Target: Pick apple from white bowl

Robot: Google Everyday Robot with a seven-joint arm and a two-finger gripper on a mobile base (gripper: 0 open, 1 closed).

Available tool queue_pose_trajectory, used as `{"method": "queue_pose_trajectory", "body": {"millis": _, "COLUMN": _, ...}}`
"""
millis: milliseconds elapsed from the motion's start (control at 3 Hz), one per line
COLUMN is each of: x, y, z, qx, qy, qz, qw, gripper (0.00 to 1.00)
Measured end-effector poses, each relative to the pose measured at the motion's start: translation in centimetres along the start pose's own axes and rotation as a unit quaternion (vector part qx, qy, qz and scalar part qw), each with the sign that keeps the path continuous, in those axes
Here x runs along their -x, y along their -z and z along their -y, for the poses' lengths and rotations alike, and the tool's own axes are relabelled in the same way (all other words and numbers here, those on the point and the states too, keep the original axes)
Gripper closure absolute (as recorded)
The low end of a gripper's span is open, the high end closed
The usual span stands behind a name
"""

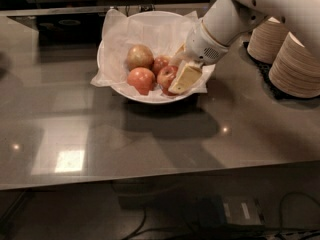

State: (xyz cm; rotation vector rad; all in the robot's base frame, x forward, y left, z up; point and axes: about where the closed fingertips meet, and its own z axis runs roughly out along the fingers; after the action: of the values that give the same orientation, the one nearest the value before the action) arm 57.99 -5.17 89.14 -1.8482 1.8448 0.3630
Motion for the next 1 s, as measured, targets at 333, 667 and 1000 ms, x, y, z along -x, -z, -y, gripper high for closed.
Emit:
{"method": "queue_pose_trajectory", "body": {"millis": 333, "x": 0.5, "y": 2.8, "z": 0.2, "qx": -0.026, "qy": -0.004, "qz": 0.034, "qw": 0.9991, "gripper": 1.0}}
{"method": "queue_pose_trajectory", "body": {"millis": 667, "x": 0.8, "y": 5.3, "z": 0.4, "qx": -0.053, "qy": -0.003, "qz": 0.068, "qw": 0.9963, "gripper": 1.0}}
{"method": "queue_pose_trajectory", "body": {"millis": 1000, "x": 1.1, "y": 7.4, "z": 1.1, "qx": -0.082, "qy": 0.012, "qz": 0.096, "qw": 0.9919, "gripper": 1.0}}
